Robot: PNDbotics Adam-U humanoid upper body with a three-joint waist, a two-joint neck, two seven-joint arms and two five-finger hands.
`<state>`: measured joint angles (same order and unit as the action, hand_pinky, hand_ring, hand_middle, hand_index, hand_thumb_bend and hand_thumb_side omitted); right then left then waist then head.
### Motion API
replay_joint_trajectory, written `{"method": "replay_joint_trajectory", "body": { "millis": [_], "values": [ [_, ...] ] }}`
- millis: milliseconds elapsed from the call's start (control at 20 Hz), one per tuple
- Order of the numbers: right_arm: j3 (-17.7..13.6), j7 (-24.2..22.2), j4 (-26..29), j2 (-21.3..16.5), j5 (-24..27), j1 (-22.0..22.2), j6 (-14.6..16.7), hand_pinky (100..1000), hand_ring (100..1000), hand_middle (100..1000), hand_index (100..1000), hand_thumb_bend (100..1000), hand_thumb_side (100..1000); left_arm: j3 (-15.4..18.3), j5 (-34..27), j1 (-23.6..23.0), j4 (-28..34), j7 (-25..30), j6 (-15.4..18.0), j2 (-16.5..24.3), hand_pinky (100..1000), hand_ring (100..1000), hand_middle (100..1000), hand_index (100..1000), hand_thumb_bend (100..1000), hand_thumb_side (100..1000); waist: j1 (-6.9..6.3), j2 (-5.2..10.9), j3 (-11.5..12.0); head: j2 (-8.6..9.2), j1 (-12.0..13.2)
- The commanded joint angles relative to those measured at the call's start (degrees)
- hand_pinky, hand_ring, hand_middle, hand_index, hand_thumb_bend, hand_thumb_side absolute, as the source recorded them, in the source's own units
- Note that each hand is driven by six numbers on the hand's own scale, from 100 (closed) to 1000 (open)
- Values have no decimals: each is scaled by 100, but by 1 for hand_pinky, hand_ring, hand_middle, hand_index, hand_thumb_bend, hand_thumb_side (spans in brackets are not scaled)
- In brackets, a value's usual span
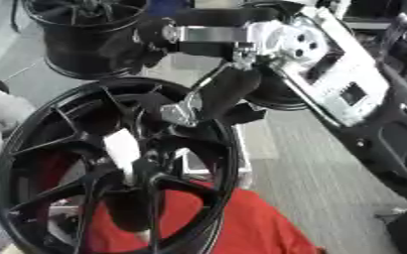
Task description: Pull the pin out of the wheel hub.
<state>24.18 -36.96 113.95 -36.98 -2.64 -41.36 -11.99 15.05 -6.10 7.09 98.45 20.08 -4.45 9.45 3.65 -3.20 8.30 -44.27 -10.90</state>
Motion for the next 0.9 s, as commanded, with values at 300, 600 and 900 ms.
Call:
{"method": "replay_joint_trajectory", "body": {
  "millis": [300, 600, 900],
  "values": [
    [124, -172, 64, 44, -642, 131, -695, 887, 877, 869, 952, 100, 433, 96, -33, 142, 127, 76, 30, 7, 611, 613, 621, 729, 100, 854, -54, 27, 79, 15, -188],
    [188, -294, 64, 176, -956, 174, -1132, 897, 895, 893, 973, 100, 513, 68, -20, 209, 126, 151, 39, -27, 612, 614, 622, 732, 100, 852, -73, -5, 198, 15, -294],
    [282, -419, -230, 399, -1340, 167, -1287, 902, 904, 902, 979, 100, 584, 2, -6, 291, 117, 313, 49, -85, 611, 615, 622, 736, 100, 853, -104, -60, 368, 15, -473]
  ]
}}
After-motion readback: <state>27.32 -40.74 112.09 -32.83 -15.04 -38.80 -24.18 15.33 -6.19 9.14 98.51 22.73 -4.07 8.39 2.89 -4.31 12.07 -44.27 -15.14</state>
